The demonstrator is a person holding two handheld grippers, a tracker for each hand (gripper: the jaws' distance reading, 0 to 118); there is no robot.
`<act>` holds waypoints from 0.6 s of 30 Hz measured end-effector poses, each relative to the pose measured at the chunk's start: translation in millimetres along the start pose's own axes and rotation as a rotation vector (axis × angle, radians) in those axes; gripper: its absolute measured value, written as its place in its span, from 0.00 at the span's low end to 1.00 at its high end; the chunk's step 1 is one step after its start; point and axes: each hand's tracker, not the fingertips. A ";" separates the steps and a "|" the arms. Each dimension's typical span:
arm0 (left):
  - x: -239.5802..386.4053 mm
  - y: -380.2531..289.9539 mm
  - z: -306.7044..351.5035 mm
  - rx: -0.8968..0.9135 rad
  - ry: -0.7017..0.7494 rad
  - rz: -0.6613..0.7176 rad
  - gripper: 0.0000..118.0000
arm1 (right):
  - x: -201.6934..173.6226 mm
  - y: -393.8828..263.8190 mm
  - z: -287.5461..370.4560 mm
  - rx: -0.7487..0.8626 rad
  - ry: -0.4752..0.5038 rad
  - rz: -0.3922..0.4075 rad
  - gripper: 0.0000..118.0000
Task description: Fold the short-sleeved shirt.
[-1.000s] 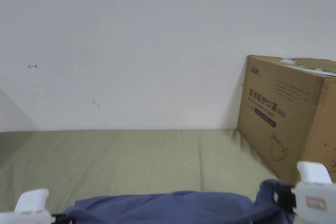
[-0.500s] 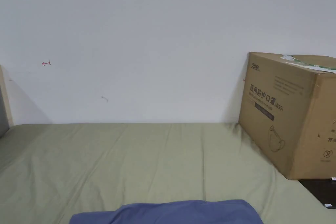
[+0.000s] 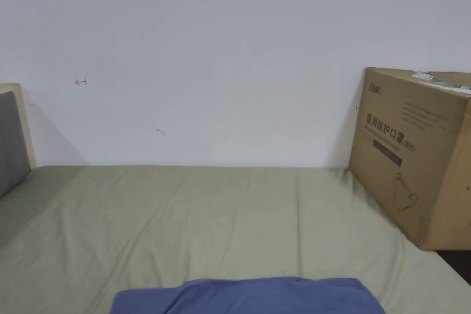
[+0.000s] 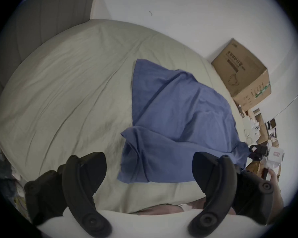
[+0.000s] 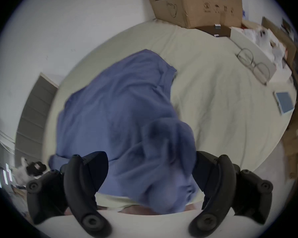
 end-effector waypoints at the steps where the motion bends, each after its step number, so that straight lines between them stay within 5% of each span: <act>1: -0.4 1.6 6.3 0.004 -0.012 0.008 0.89 | -1.9 0.0 7.4 0.012 0.028 -0.011 0.86; 6: 22.3 11.2 70.9 0.177 -0.075 0.009 0.89 | -42.0 -4.2 77.7 0.238 0.080 0.082 0.86; 10: 52.4 9.5 115.3 0.431 -0.106 -0.047 0.89 | -83.4 -15.1 124.2 0.476 0.228 0.124 0.85; 11: 58.8 6.8 120.4 0.483 -0.114 -0.058 0.83 | -94.4 -16.1 127.8 0.518 0.256 0.152 0.76; 12: 64.2 5.6 123.6 0.533 -0.117 -0.078 0.67 | -102.0 -15.1 128.6 0.560 0.291 0.185 0.47; 13: 69.2 6.4 123.1 0.551 -0.102 -0.102 0.39 | -109.5 -12.2 126.7 0.583 0.293 0.212 0.04; 14: 74.4 12.0 116.3 0.541 -0.074 -0.127 0.00 | -118.5 -10.7 123.2 0.593 0.236 0.181 0.00; 18: 71.6 44.6 80.6 0.460 -0.147 -0.127 0.00 | -135.0 5.8 103.8 0.524 0.288 0.228 0.00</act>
